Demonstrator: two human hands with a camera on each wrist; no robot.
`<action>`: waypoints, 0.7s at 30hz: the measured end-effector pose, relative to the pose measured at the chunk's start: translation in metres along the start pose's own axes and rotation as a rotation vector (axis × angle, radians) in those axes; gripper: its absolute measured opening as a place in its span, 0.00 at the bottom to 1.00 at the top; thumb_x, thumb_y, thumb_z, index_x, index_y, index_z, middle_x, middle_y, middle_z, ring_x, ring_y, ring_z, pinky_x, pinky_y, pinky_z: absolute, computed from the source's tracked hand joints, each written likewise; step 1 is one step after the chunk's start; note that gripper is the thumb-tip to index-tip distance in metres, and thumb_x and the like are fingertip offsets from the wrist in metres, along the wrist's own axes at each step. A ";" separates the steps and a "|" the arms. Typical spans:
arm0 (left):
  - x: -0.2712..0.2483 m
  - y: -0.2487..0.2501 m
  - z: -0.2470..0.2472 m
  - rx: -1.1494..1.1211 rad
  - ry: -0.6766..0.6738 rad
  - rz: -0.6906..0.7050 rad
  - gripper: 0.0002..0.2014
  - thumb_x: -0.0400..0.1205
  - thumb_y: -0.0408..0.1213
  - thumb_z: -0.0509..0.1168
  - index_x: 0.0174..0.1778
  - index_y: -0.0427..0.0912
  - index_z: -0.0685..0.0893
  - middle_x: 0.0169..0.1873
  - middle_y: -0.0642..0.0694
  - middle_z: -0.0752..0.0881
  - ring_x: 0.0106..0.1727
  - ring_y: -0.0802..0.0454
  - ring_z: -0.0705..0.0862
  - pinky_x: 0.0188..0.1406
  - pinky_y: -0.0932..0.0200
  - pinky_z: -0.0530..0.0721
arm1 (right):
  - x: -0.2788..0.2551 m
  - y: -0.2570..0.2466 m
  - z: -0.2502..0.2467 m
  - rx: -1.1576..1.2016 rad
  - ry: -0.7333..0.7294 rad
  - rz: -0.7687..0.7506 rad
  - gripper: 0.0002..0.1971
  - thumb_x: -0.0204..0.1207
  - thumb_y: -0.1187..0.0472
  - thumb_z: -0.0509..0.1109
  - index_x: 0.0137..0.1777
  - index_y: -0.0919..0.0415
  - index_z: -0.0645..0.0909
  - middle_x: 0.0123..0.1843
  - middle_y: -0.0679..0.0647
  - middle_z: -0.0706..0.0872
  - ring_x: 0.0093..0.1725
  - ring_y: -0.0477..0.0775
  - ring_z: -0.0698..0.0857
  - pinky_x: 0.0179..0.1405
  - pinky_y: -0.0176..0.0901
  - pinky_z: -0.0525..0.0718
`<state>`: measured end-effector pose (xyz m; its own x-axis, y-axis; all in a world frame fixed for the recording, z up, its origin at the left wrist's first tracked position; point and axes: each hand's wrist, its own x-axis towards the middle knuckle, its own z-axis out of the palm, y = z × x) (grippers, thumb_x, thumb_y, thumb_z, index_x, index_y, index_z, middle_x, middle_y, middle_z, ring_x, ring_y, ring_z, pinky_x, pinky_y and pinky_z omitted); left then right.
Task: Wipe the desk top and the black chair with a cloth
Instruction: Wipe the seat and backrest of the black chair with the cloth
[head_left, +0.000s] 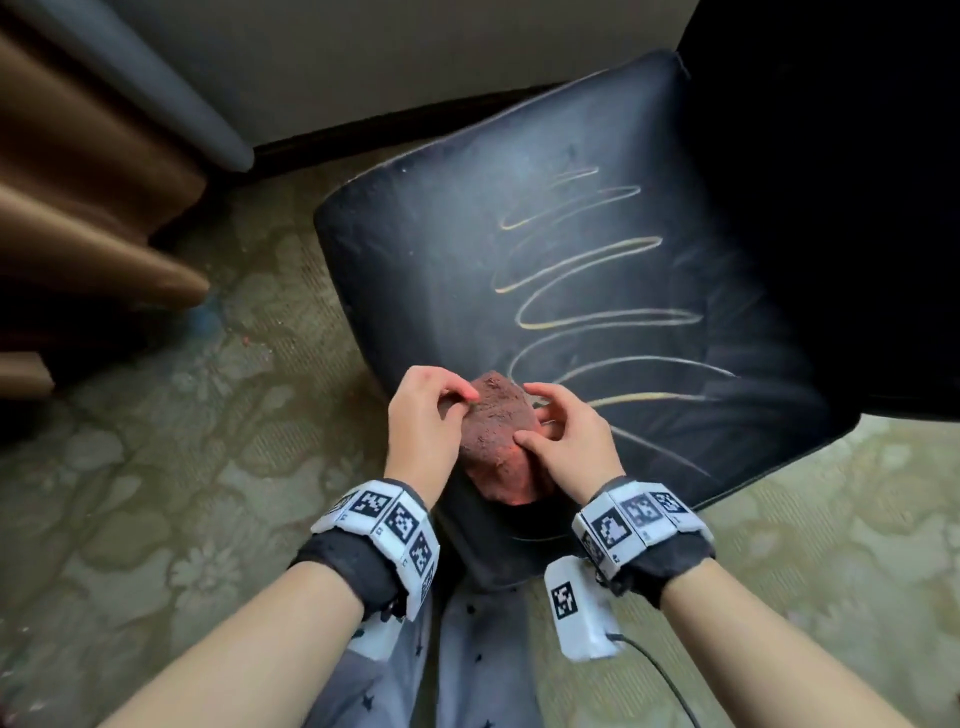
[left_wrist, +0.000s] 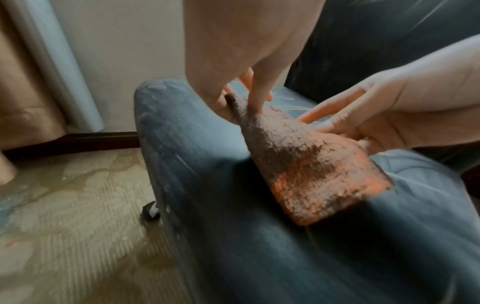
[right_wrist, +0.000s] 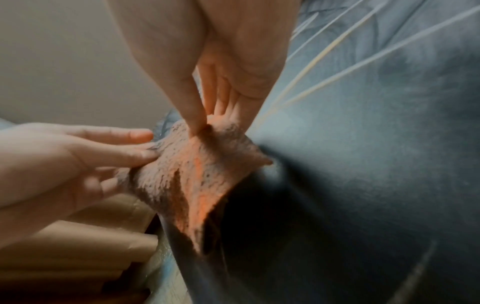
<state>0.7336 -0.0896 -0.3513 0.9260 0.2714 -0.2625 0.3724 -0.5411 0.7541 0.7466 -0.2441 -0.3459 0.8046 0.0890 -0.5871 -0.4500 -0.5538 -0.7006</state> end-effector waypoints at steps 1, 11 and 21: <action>0.006 -0.001 0.003 0.025 0.008 0.046 0.11 0.70 0.17 0.69 0.34 0.39 0.86 0.44 0.47 0.79 0.43 0.66 0.77 0.52 0.84 0.68 | 0.004 0.001 0.001 -0.018 0.023 -0.020 0.23 0.67 0.71 0.76 0.62 0.55 0.81 0.41 0.48 0.83 0.41 0.49 0.82 0.49 0.26 0.78; -0.010 -0.023 0.050 0.598 -0.154 0.502 0.25 0.80 0.43 0.54 0.72 0.37 0.75 0.72 0.34 0.74 0.75 0.38 0.69 0.71 0.41 0.71 | 0.025 0.048 -0.033 -0.778 0.245 -0.408 0.42 0.56 0.61 0.85 0.73 0.57 0.75 0.78 0.66 0.68 0.77 0.72 0.65 0.64 0.76 0.70; -0.091 -0.078 0.050 0.748 -0.425 0.777 0.29 0.80 0.44 0.53 0.78 0.42 0.63 0.79 0.37 0.62 0.81 0.40 0.53 0.78 0.46 0.52 | 0.020 0.065 -0.027 -0.935 0.137 -0.378 0.43 0.57 0.52 0.84 0.74 0.54 0.72 0.78 0.67 0.67 0.75 0.74 0.68 0.56 0.83 0.72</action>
<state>0.6238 -0.1119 -0.4164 0.8147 -0.5535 -0.1730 -0.4936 -0.8184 0.2942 0.7436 -0.3003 -0.3918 0.8953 0.3294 -0.3001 0.2790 -0.9395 -0.1988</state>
